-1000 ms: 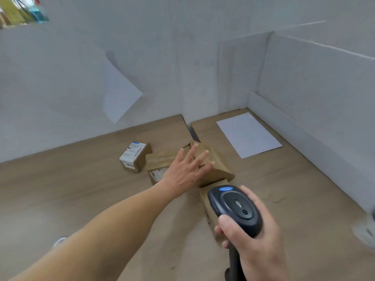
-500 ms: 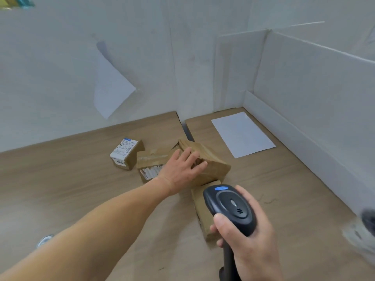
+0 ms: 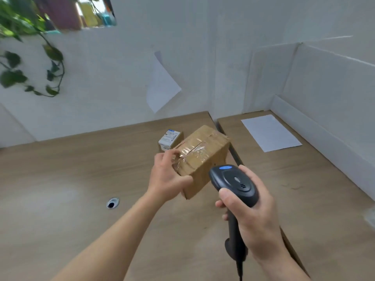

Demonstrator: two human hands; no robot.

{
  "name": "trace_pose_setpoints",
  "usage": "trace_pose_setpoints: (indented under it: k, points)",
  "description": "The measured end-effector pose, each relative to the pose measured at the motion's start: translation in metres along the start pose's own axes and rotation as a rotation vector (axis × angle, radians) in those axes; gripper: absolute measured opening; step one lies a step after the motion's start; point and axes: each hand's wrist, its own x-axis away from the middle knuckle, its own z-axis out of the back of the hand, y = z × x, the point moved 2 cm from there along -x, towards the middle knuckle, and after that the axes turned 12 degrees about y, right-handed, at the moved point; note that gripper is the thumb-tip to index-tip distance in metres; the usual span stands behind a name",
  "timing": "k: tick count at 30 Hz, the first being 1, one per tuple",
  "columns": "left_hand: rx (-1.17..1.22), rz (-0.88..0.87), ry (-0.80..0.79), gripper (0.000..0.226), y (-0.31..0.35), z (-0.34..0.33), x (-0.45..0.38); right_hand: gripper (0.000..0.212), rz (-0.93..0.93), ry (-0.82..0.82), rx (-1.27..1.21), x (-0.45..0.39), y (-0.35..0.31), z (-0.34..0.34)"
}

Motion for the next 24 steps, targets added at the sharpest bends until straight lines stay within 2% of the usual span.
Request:
trace_pose_setpoints:
  k: [2,4,8,12,16,21,24]
  points:
    - [0.035,0.244,-0.004,0.069,-0.037,0.052,0.031,0.070,0.016,-0.047,0.019,0.031,-0.005,-0.020]
    - [0.039,0.409,-0.026,0.067,-0.077,0.101,0.069,0.057,0.026,-0.090,0.035,0.065,-0.009,-0.043]
    - [-0.119,0.564,-0.095,0.066,-0.142,0.190,0.151,0.059,0.024,-0.164,0.053,0.131,-0.004,-0.088]
    - [-0.350,0.600,-0.223,0.067,-0.191,0.245,0.215,0.084,0.022,-0.234,0.081,0.185,0.005,-0.124]
    - [-0.593,0.543,-0.386,0.065,-0.219,0.260,0.260,0.100,0.029,-0.281,0.118,0.220,0.011,-0.142]
    - [-0.599,0.373,-0.323,0.077,-0.211,0.242,0.268,0.102,0.046,-0.295,0.153,0.242,0.009,-0.144]
    - [-0.614,0.400,-0.332,0.069,-0.203,0.231,0.273,0.100,0.054,-0.311,0.160,0.246,0.005,-0.136]
